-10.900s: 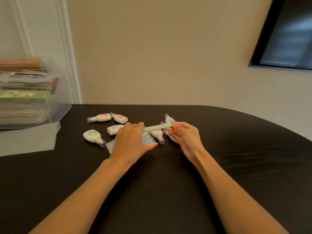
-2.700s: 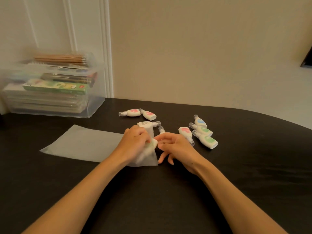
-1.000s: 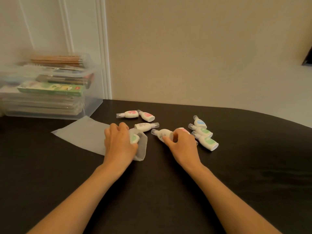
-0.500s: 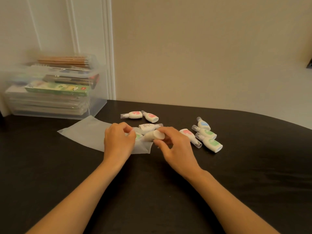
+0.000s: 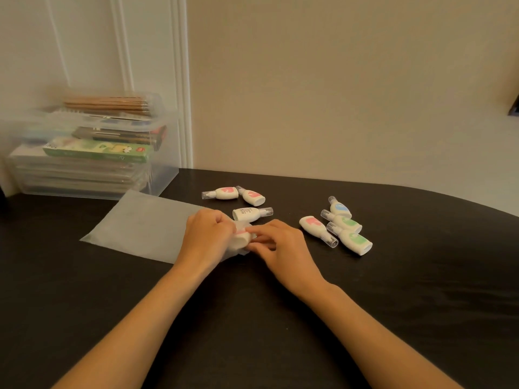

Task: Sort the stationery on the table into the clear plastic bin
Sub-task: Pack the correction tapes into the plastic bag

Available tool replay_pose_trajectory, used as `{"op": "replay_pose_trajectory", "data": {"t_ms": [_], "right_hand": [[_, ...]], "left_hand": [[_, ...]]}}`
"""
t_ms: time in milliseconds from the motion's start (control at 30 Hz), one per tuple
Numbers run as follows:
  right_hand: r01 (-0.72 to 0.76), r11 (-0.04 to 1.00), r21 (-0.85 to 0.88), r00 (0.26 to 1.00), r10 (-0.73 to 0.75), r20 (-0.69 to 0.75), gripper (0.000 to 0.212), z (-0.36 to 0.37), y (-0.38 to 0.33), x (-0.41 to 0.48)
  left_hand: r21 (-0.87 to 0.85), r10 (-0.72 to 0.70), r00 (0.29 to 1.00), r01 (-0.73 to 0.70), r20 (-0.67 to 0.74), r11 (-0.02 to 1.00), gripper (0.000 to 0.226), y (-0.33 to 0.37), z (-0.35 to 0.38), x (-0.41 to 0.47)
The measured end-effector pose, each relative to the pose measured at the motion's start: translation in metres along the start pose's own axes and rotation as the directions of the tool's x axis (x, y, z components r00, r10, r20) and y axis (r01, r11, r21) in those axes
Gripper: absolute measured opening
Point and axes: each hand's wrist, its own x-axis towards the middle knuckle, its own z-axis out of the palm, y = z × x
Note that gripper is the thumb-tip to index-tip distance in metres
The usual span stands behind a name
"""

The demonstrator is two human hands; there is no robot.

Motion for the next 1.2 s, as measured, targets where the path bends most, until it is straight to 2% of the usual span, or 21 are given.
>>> {"op": "replay_pose_trajectory", "data": {"t_ms": [100, 200, 333, 433, 500, 567, 667, 733, 800, 933, 967, 1033, 1100, 1200], "right_hand": [[-0.013, 0.999, -0.035, 0.995, 0.017, 0.100, 0.049, 0.001, 0.001, 0.001], [-0.005, 0.993, -0.121, 0.989, 0.022, 0.146, 0.045, 0.004, 0.000, 0.006], [-0.024, 0.979, -0.200, 0.991, 0.050, 0.128, 0.040, 0.007, -0.001, 0.014], [-0.003, 0.970, -0.242, 0.990, 0.036, 0.133, 0.032, 0.009, -0.003, 0.016], [-0.001, 0.984, -0.180, 0.989, 0.028, 0.147, 0.025, 0.008, -0.003, 0.016], [-0.049, 0.998, -0.042, 0.993, 0.053, 0.105, 0.021, 0.006, -0.001, 0.019], [-0.204, 0.976, 0.082, 0.979, 0.205, -0.006, 0.032, 0.003, 0.008, 0.025], [-0.274, 0.962, 0.019, 0.960, 0.272, 0.058, 0.035, 0.005, 0.014, 0.030], [-0.266, 0.960, -0.083, 0.954, 0.275, 0.123, 0.028, 0.012, 0.016, 0.037], [-0.366, 0.930, -0.021, 0.923, 0.366, 0.122, 0.040, 0.013, 0.012, 0.047], [-0.358, 0.933, -0.011, 0.926, 0.357, 0.122, 0.035, 0.012, 0.011, 0.048], [-0.314, 0.948, -0.042, 0.942, 0.317, 0.111, 0.007, 0.011, 0.011, 0.047], [-0.286, 0.957, -0.045, 0.952, 0.289, 0.095, 0.017, 0.010, 0.011, 0.042], [-0.292, 0.956, -0.009, 0.949, 0.291, 0.118, 0.011, 0.005, 0.014, 0.035]], "left_hand": [[0.253, 0.027, 0.998, -0.012, -0.055, 0.967, 0.010, -0.002, -0.002, -0.002], [0.335, 0.003, 1.000, -0.004, 0.004, 0.942, 0.017, 0.001, -0.005, -0.004], [0.355, -0.002, 1.000, -0.010, 0.031, 0.935, 0.017, 0.007, -0.009, -0.005], [0.340, 0.050, 0.996, -0.071, 0.069, 0.938, 0.010, 0.009, -0.010, -0.006], [0.311, 0.105, 0.991, -0.127, 0.088, 0.942, 0.010, 0.008, -0.007, -0.006], [0.315, 0.112, 0.991, -0.130, 0.075, 0.940, 0.016, 0.006, -0.003, -0.005], [0.394, 0.095, 0.994, -0.112, 0.063, 0.912, 0.016, 0.001, -0.002, -0.002], [0.413, 0.092, 0.991, -0.125, 0.097, 0.902, 0.019, -0.002, -0.003, -0.001], [0.397, 0.102, 0.985, -0.149, 0.137, 0.906, 0.020, -0.002, -0.005, -0.002], [0.363, 0.146, 0.968, -0.214, 0.207, 0.907, 0.023, -0.002, -0.009, -0.001], [0.359, 0.151, 0.962, -0.226, 0.226, 0.905, 0.023, -0.002, -0.011, -0.001], [0.359, 0.167, 0.942, -0.270, 0.292, 0.893, 0.023, -0.002, -0.014, -0.001], [0.334, 0.190, 0.917, -0.312, 0.351, 0.889, 0.024, -0.001, -0.017, -0.002], [0.297, 0.218, 0.908, -0.333, 0.359, 0.895, 0.027, 0.001, -0.019, -0.006]]}}
